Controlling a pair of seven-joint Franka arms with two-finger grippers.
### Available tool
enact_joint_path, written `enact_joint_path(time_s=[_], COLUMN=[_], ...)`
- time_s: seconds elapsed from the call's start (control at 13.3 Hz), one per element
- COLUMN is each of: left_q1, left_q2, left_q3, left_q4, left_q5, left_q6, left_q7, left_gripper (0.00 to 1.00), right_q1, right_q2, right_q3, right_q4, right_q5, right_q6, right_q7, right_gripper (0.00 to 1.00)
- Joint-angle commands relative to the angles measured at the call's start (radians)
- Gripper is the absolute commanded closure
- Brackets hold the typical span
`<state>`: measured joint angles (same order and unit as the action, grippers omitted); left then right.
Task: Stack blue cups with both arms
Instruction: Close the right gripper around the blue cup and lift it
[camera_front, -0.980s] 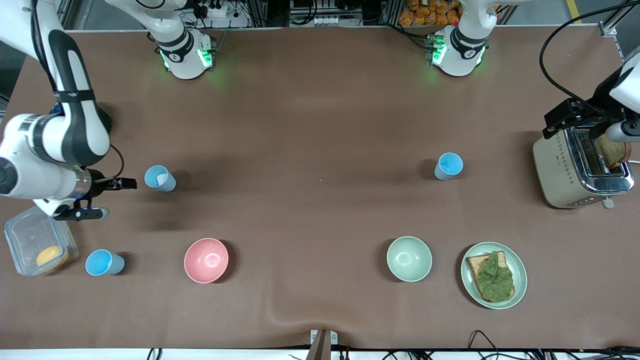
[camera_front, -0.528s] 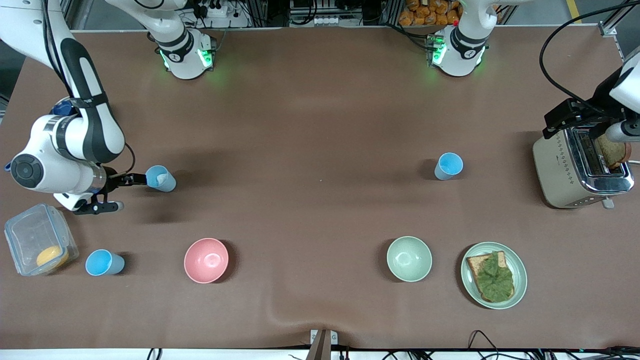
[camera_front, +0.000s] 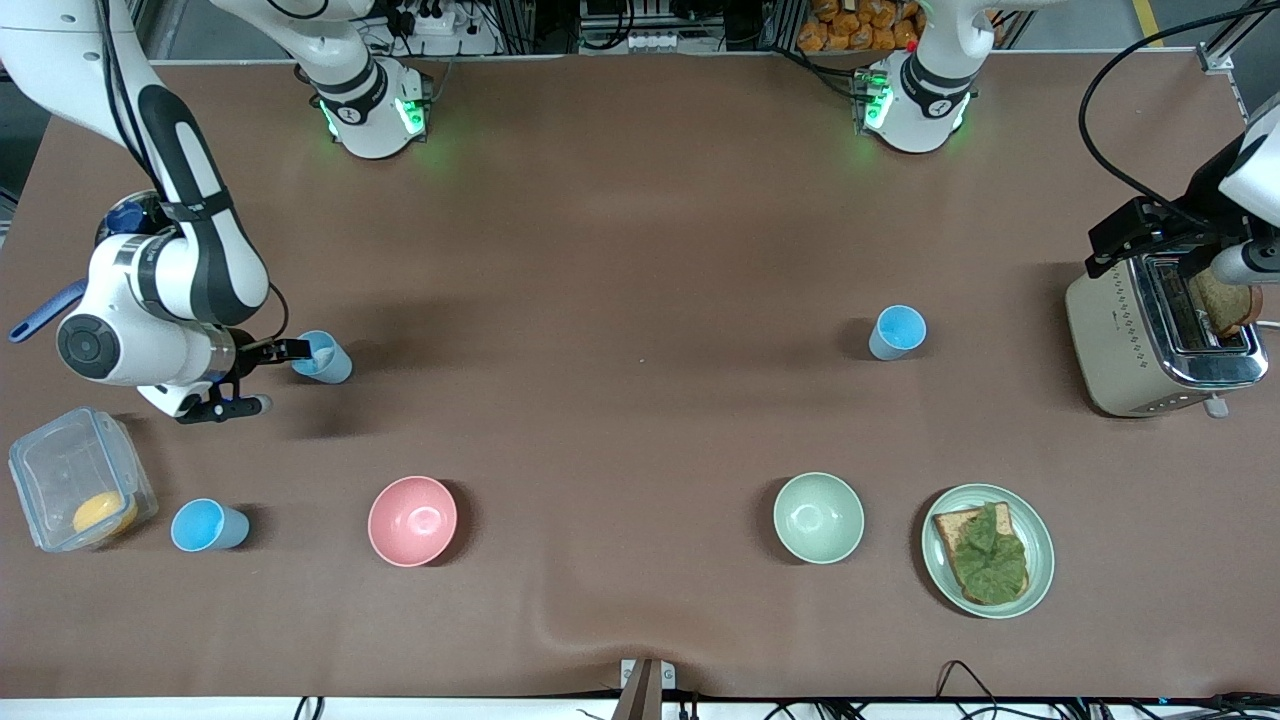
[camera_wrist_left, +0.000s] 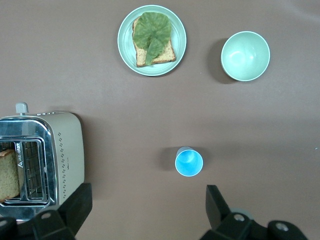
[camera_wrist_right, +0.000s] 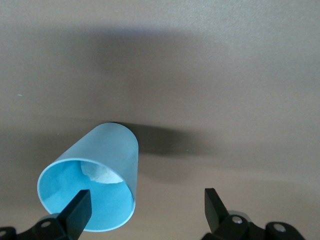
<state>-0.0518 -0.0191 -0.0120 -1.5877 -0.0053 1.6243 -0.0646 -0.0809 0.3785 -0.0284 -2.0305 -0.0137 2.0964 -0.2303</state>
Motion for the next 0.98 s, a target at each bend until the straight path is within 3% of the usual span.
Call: enact_joint_path(time_s=[0.0,0.08,0.15,0.23,0.38,0.45,0.68,0.9], left_q1=[0.003,0.003,0.003,0.003,0.003,0.003,0.003,0.003], left_q2=[0.005,0.005,0.005,0.005,0.005,0.005,0.005,0.005], left_q3=[-0.003,-0.003,-0.003,-0.003,-0.003,-0.003,-0.003,-0.003], left_q4=[0.018,0.018,0.018,0.018,0.018,0.018,0.018,0.018], left_q5=[-0.007,-0.007,-0.007,-0.007,-0.007,-0.007,-0.007,-0.007], left_q6=[-0.018,-0.018,-0.018,-0.018,-0.018,-0.018,-0.018,-0.018], left_q7=[-0.020,-0.020,-0.020,-0.020,-0.020,-0.020,-0.020,-0.020], left_gripper=[0.00,0.00,0.00,0.00,0.00,0.00,0.00,0.00], right_q1=[0.006,0.010,0.009,0.015,0.024,0.023,0.030,0.076], right_q2=[0.020,0.022,0.026,0.034,0.036,0.036,0.046,0.048], right_q3=[0.004,0.004,0.004,0.005,0.004,0.004,0.004,0.004], right_q4=[-0.002,-0.002,0.006,0.007,0.009,0.013,0.052,0.136], right_q5=[-0.002,-0.002,-0.002,0.001,0.001,0.001,0.044,0.077], right_q6=[0.002,-0.004,-0.018,-0.036,-0.036,-0.042,-0.074,-0.206], right_q7=[-0.036,-0.038,-0.038,-0.035,-0.029,-0.029,-0.026,0.052], right_gripper=[0.07,0.33,0.52,0.69,0.94,1.00,1.00,1.00])
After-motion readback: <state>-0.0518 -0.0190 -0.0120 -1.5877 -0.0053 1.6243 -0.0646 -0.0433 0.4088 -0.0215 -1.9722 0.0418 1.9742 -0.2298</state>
